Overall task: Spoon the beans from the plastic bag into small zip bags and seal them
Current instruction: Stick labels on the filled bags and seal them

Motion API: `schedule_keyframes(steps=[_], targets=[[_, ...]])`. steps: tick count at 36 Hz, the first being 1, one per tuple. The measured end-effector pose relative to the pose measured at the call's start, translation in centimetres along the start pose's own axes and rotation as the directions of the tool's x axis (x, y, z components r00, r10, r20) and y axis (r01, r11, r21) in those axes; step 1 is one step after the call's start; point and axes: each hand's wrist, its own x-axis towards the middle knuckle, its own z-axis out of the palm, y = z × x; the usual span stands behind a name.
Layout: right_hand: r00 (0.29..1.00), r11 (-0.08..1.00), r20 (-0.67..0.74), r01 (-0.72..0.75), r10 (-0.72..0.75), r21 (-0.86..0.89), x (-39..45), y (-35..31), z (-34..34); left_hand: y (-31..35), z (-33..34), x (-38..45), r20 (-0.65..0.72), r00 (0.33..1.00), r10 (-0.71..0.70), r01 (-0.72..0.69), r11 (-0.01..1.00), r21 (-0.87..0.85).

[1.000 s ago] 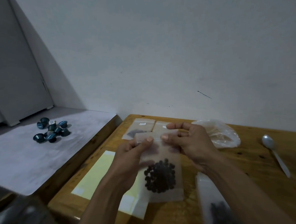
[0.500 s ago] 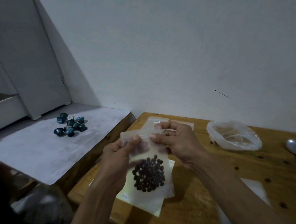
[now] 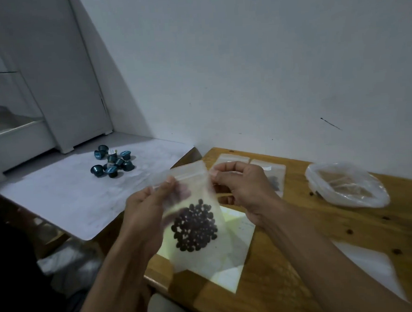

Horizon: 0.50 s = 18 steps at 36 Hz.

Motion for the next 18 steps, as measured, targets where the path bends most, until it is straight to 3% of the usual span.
schedule_keyframes(steps=[3,5,9,13,18], targets=[[0.998,0.983,-0.054,0.033,-0.043,-0.18,0.8,0.8,-0.4,0.7,-2.0,0.6,-0.116,0.993,-0.019,0.015,0.999,-0.035],[0.995,0.914,-0.046,0.06,-0.085,-0.4,1.2,1.6,-0.7,1.0,-3.3,1.2,-0.177,0.984,-0.036,0.03,0.999,-0.038],[0.999,0.586,0.022,0.046,-0.048,-0.809,2.3,3.6,-0.9,1.0,-5.4,2.2,-0.261,0.964,-0.054,0.053,0.999,-0.01],[0.998,0.346,-0.07,-0.066,0.001,-0.936,2.9,4.8,-0.8,0.5,-6.0,2.7,-0.291,0.952,-0.099,0.091,0.995,-0.04],[0.991,0.341,-0.125,-0.134,0.046,-0.931,3.2,5.4,-0.3,0.3,-5.9,2.9,-0.313,0.937,-0.156,0.152,0.988,-0.038]])
